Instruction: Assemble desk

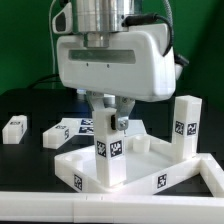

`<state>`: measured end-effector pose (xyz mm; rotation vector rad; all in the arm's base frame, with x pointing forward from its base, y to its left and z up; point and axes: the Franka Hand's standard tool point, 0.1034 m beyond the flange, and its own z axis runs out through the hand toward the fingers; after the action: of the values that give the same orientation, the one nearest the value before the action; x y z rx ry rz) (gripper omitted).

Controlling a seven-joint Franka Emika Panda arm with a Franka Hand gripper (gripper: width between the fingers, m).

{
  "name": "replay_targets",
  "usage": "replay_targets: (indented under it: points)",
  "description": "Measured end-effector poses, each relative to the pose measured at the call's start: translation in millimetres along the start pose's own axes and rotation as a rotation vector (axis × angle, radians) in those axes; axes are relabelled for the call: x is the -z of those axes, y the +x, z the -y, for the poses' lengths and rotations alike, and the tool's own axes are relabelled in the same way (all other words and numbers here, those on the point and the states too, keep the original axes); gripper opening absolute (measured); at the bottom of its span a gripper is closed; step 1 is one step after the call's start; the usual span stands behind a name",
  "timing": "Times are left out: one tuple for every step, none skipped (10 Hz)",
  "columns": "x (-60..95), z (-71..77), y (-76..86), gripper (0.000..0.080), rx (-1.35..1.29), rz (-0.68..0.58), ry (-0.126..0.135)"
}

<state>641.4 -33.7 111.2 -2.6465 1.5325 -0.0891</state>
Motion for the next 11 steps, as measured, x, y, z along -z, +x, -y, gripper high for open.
replay_targets:
  points:
    - [-0.1, 0.3, 0.0, 0.0290, -0.066, 0.001, 0.002]
    - [-0.1, 0.7, -0.4, 0.0290, -0.074, 0.003, 0.004]
    - [-0.3, 0.5, -0.6, 0.0290, -0.053, 0.003, 0.003]
    - [-0.3, 0.3, -0.4, 0.0448, -0.013, 0.003, 0.003]
    - [-0.3, -0.1, 0.1, 0.0573, 0.028, 0.003, 0.003]
    - [-0.3, -0.2, 0.2, 0.0573, 0.125, 0.002, 0.002]
    - [-0.3, 0.0, -0.1, 0.0634, 0.234, 0.002, 0.002]
    - [-0.4, 0.5, -0.9, 0.0645, 0.312, 0.003, 0.003]
    - [-0.4, 0.5, -0.9, 0.0645, 0.436, 0.002, 0.002]
    - [-0.3, 1.1, -1.4, 0.0648, 0.530, 0.000, 0.000]
    - [0.1, 2.5, -2.4, 0.0648, 0.590, -0.002, -0.002]
